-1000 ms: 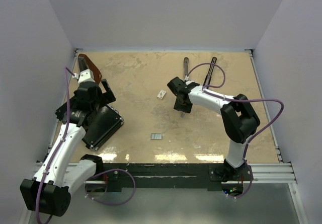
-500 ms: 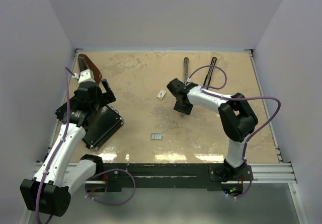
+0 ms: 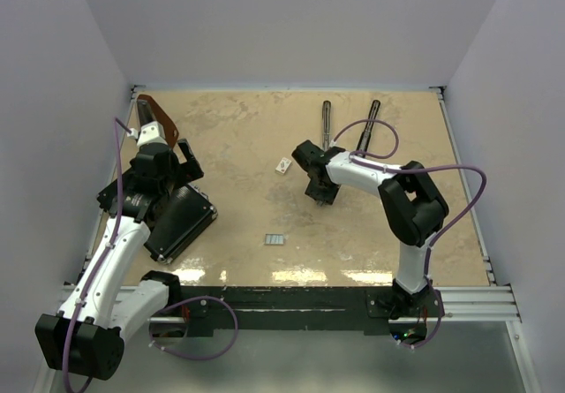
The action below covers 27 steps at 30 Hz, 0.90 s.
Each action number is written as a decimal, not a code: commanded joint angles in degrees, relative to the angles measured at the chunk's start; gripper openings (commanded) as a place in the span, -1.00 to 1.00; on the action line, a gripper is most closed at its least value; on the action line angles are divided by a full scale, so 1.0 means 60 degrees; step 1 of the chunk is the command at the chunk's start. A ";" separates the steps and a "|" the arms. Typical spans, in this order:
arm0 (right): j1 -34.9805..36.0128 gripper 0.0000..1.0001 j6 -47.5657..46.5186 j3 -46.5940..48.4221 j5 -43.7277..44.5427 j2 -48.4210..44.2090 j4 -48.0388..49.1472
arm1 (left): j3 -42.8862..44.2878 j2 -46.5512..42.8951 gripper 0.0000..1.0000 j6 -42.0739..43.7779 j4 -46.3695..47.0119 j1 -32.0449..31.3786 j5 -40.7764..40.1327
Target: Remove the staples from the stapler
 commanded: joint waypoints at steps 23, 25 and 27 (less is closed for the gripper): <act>0.1177 -0.60 -0.0630 -0.0981 0.0241 -0.0663 0.0184 | -0.0066 -0.0219 0.99 0.0108 0.0351 0.0040 0.0055; 0.1426 -0.62 -0.0601 -0.0937 0.0270 -0.0722 0.0112 | -0.0066 -0.0233 0.99 0.0108 0.0351 0.0040 0.0040; 0.1732 -0.63 -0.0572 -0.0893 0.0270 -0.0766 0.0053 | -0.0066 -0.0234 0.99 0.0108 0.0351 0.0040 0.0025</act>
